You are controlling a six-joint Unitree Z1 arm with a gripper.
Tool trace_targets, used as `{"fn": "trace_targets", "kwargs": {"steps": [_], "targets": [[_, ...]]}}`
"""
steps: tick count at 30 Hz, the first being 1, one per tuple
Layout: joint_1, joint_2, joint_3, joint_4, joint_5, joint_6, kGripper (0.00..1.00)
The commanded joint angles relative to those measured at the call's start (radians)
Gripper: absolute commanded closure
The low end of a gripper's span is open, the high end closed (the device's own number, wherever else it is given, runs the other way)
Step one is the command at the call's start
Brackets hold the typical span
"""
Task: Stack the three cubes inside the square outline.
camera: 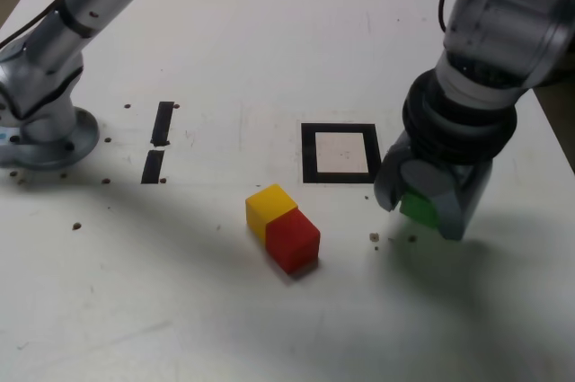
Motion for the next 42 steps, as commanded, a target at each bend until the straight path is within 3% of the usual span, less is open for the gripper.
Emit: {"fn": "trace_targets", "kwargs": {"steps": [1,4,9,13,18,22,24,27,34,39,42], "targets": [[0.006,0.014,-0.006,0.003,-0.007,0.002,0.78],[0.014,0.032,-0.006,0.007,-0.024,0.003,0.61],[0.015,0.035,-0.012,0.007,-0.045,0.004,0.21],[0.011,0.013,-0.034,0.005,-0.05,0.005,0.06],[-0.013,-0.048,-0.041,0.016,-0.068,-0.014,0.01],[-0.044,-0.14,0.012,0.045,-0.07,-0.13,0.01],[-0.061,-0.198,0.049,0.06,-0.078,-0.239,0.01],[-0.095,-0.282,0.11,0.074,-0.124,-0.47,0.03],[-0.182,-0.368,0.232,0.065,-0.271,-0.967,0.07],[-0.211,-0.389,0.291,0.016,-0.288,-1.182,0.07],[-0.208,-0.391,0.363,-0.086,-0.281,-1.253,0.07]]}}
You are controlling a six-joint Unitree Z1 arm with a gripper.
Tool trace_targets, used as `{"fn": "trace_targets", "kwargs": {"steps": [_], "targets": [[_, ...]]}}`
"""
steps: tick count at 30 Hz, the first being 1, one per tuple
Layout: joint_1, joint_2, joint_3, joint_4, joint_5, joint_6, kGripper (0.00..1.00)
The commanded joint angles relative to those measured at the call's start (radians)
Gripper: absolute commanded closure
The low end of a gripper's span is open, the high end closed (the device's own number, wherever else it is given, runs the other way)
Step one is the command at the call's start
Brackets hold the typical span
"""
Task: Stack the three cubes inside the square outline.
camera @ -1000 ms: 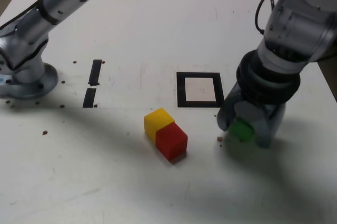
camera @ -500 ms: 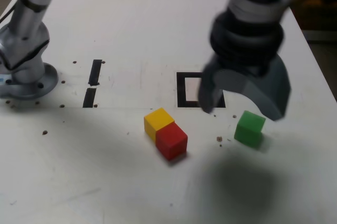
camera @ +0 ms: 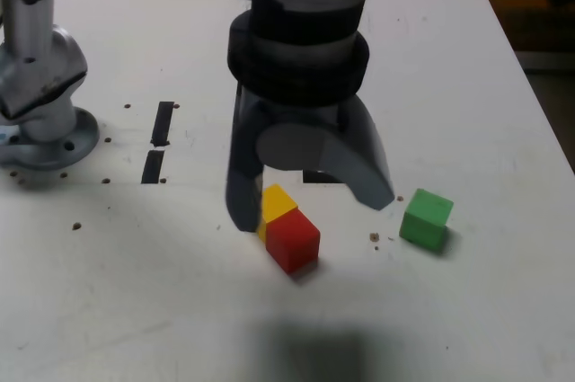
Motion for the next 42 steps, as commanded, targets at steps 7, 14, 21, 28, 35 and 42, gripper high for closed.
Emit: {"fn": "trace_targets", "kwargs": {"steps": [7,14,21,28,35,42], "targets": [[0.039,-0.016,0.23,-0.213,0.02,-0.519,0.08],[0.058,-0.027,0.364,-0.293,0.024,-0.554,0.08],[0.058,-0.001,0.386,-0.336,-0.003,-0.558,0.1],[0.058,0.02,0.43,-0.391,-0.004,-0.559,0.19],[0.061,0.035,0.464,-0.437,-0.008,-0.574,0.46],[0.067,0.039,0.471,-0.463,0.008,-0.577,0.63]]}}
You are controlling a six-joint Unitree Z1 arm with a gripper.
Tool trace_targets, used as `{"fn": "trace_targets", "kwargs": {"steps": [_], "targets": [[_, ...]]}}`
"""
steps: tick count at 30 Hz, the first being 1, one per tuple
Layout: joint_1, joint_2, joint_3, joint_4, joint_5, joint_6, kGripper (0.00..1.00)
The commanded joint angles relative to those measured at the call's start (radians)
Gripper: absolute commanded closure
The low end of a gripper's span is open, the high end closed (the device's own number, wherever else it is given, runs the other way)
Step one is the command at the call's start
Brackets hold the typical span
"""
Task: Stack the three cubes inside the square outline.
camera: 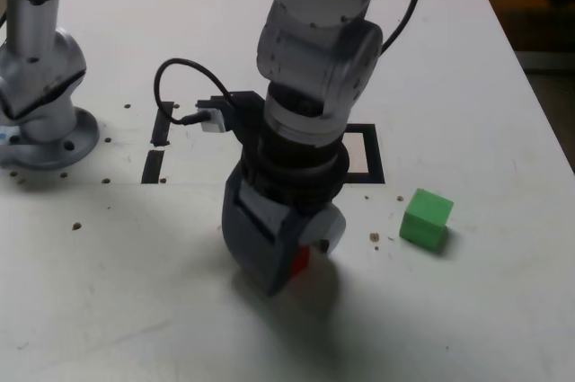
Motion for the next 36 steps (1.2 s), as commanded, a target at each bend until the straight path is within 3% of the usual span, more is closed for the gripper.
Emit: {"fn": "trace_targets", "kwargs": {"steps": [1,11,18,21,24,30,36], "targets": [[0.004,0.002,0.0,-0.002,0.009,-0.001,0.64],[0.009,-0.018,-0.028,0.04,0.07,-0.002,0.76],[0.012,-0.095,-0.201,0.307,0.136,0.046,0.79],[0.039,-0.127,-0.269,0.386,0.179,0.17,0.79],[0.104,-0.139,-0.291,0.411,0.187,0.376,0.79],[0.258,-0.125,-0.236,0.404,0.165,0.751,0.79],[0.332,-0.094,-0.205,0.352,0.195,0.939,0.79]]}}
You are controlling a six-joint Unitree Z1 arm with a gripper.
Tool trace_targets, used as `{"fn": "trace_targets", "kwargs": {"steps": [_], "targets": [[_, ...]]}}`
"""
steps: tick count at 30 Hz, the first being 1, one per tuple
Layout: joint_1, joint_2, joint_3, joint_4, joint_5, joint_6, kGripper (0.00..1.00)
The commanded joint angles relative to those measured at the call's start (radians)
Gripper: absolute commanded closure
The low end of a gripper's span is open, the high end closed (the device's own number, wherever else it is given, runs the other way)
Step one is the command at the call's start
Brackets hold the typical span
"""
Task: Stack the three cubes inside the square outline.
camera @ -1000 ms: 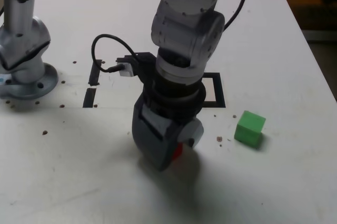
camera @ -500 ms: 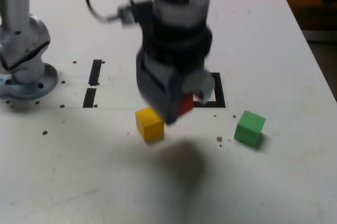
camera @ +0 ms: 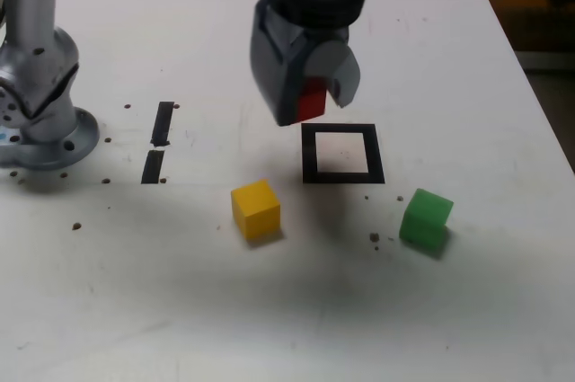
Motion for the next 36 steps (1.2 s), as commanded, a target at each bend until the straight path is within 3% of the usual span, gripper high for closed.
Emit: {"fn": "trace_targets", "kwargs": {"steps": [1,7,17,28,36], "targets": [[0.014,0.01,0.005,-0.019,0.01,0.292,0.79],[0.031,0.027,0.059,-0.116,0.024,0.373,0.79],[0.033,0.073,0.132,-0.262,0.014,0.402,0.79],[0.05,0.1,0.146,-0.292,0.037,0.397,0.78],[0.058,0.118,0.148,-0.307,0.039,0.401,0.71]]}}
